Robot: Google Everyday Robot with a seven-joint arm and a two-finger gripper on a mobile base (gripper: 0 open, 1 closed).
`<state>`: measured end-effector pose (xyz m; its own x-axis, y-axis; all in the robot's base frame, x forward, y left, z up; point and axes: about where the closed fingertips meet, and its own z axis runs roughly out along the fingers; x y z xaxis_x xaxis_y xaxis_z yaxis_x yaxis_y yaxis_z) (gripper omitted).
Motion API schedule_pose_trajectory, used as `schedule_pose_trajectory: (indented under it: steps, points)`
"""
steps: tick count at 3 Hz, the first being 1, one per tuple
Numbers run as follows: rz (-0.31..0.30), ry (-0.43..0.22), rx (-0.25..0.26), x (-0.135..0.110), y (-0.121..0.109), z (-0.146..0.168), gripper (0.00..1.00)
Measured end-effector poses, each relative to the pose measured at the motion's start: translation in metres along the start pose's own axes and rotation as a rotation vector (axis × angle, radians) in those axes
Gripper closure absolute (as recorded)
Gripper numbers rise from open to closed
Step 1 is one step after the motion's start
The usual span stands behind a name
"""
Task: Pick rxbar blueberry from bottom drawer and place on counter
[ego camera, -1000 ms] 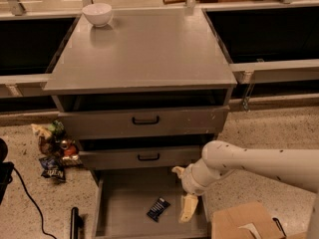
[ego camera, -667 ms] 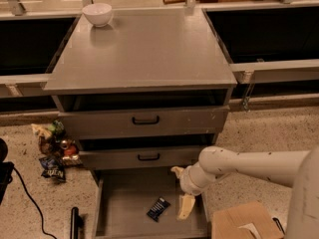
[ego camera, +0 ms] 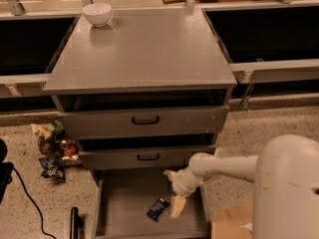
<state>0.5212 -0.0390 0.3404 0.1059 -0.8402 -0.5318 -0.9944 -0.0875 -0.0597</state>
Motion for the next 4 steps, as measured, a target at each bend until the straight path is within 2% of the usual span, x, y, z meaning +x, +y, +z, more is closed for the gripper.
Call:
schedule_pose_trajectory:
  steps: [1,2,3,4]
  points:
    - [0.002,-0.030,-0.002,0.008,-0.007,0.032,0.00]
    - [0.030,-0.076,0.002,0.019,-0.009,0.065,0.00]
    - [0.030,-0.076,0.001,0.019,-0.009,0.065,0.00]
    - [0.031,-0.129,-0.007,0.026,-0.009,0.091,0.00]
